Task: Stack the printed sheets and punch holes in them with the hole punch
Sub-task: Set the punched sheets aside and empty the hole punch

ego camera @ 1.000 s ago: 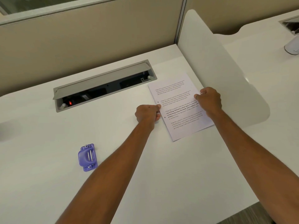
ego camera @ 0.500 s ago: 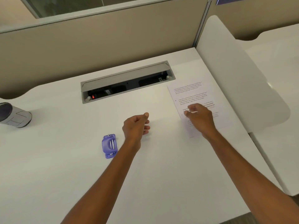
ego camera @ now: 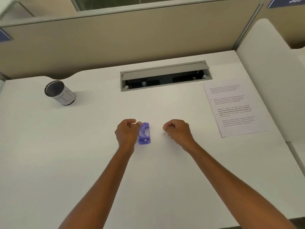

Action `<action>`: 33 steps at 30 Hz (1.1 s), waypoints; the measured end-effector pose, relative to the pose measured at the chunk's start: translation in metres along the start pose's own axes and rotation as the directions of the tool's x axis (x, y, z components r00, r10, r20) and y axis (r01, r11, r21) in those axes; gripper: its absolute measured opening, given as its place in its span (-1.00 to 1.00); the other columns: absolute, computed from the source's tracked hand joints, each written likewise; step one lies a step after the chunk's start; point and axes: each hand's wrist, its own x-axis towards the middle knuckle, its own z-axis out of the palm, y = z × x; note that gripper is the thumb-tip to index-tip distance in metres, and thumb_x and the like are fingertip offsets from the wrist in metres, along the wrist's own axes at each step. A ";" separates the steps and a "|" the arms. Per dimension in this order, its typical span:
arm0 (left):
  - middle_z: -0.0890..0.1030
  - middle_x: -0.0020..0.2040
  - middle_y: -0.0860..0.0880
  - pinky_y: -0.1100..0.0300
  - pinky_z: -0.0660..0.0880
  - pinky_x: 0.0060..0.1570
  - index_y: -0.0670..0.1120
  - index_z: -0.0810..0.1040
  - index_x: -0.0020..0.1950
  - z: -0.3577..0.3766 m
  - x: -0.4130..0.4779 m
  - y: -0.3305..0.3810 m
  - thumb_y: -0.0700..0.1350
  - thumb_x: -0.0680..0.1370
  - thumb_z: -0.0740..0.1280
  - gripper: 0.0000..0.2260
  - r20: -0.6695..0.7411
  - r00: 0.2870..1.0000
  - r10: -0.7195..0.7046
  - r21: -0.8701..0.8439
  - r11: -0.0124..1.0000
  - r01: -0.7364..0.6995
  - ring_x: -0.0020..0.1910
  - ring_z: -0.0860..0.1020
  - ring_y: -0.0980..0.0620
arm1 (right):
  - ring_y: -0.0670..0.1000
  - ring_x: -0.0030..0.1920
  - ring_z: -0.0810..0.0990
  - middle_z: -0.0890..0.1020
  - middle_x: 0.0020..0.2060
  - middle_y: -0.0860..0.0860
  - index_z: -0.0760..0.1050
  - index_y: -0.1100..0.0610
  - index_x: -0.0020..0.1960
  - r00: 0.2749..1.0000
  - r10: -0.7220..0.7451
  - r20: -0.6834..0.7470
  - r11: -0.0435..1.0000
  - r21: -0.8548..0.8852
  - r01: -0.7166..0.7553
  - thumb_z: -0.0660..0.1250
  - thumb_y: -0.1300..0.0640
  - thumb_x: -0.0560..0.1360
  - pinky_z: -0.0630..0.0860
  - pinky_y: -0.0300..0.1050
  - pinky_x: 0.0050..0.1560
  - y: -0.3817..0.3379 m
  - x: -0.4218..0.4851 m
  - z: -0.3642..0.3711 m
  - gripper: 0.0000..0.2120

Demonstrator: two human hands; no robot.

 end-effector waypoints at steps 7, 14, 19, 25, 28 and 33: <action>0.81 -0.02 -0.25 -0.25 0.70 0.23 -0.06 0.73 -0.23 -0.005 0.001 -0.017 -0.16 0.59 0.53 -0.81 0.127 0.987 -0.103 -0.020 0.994 0.106 0.05 0.78 -0.33 | 0.16 0.00 0.73 0.78 -0.11 0.05 0.71 0.21 -0.12 0.999 -0.003 0.035 0.984 -0.180 0.009 0.38 0.17 0.56 0.64 0.04 0.04 -0.021 -0.002 0.055 -0.83; 0.79 0.00 -0.31 -0.22 0.74 0.18 -0.13 0.73 -0.20 -0.007 0.007 -0.024 -0.19 0.61 0.51 -0.82 0.192 0.973 -0.129 -0.081 0.986 0.147 -0.16 0.71 -0.16 | 0.21 -0.16 0.66 0.76 -0.14 0.16 0.66 0.28 -0.11 0.998 0.056 -0.004 0.970 -0.239 -0.055 0.39 0.15 0.53 0.57 0.04 -0.16 -0.025 0.004 0.071 -0.81; 0.79 -0.03 -0.28 -0.26 0.71 0.21 -0.26 0.76 -0.10 -0.008 0.008 -0.026 -0.21 0.61 0.51 -0.86 0.194 0.972 -0.130 -0.092 0.984 0.150 -0.15 0.68 -0.15 | 0.08 -0.28 0.41 0.56 -0.32 0.19 0.58 0.37 -0.18 0.999 0.042 0.014 0.973 -0.227 -0.037 0.41 0.18 0.54 0.35 -0.03 -0.22 -0.029 0.005 0.074 -0.75; 0.80 0.01 -0.28 -0.21 0.73 0.18 -0.26 0.78 0.00 -0.008 0.005 -0.027 -0.19 0.62 0.51 -0.87 0.199 0.971 -0.130 -0.077 0.986 0.148 0.04 0.79 -0.33 | 0.04 -0.37 0.31 0.44 -0.43 0.05 0.45 0.14 -0.35 0.999 0.031 0.032 0.976 -0.216 -0.023 0.44 0.19 0.55 0.27 -0.10 -0.31 -0.027 0.005 0.076 -0.67; 0.81 -0.02 -0.24 -0.18 0.74 0.17 -0.23 0.79 -0.03 -0.008 0.005 -0.028 -0.18 0.62 0.51 -0.87 0.204 0.972 -0.113 -0.064 0.990 0.128 0.02 0.80 -0.28 | 0.01 -0.42 0.30 0.42 -0.49 -0.01 0.40 0.10 -0.41 0.999 0.029 0.017 0.978 -0.208 -0.025 0.45 0.18 0.54 0.26 -0.12 -0.37 -0.025 0.006 0.076 -0.60; 0.81 0.00 -0.25 -0.19 0.73 0.20 -0.21 0.80 -0.02 -0.010 0.005 -0.028 -0.19 0.63 0.51 -0.89 0.215 0.969 -0.123 -0.076 0.987 0.142 0.09 0.78 -0.33 | 0.07 -0.32 0.37 0.50 -0.39 0.10 0.54 0.37 -0.29 0.998 0.057 0.029 0.984 -0.170 -0.051 0.46 0.17 0.53 0.31 -0.06 -0.25 -0.023 0.005 0.077 -0.68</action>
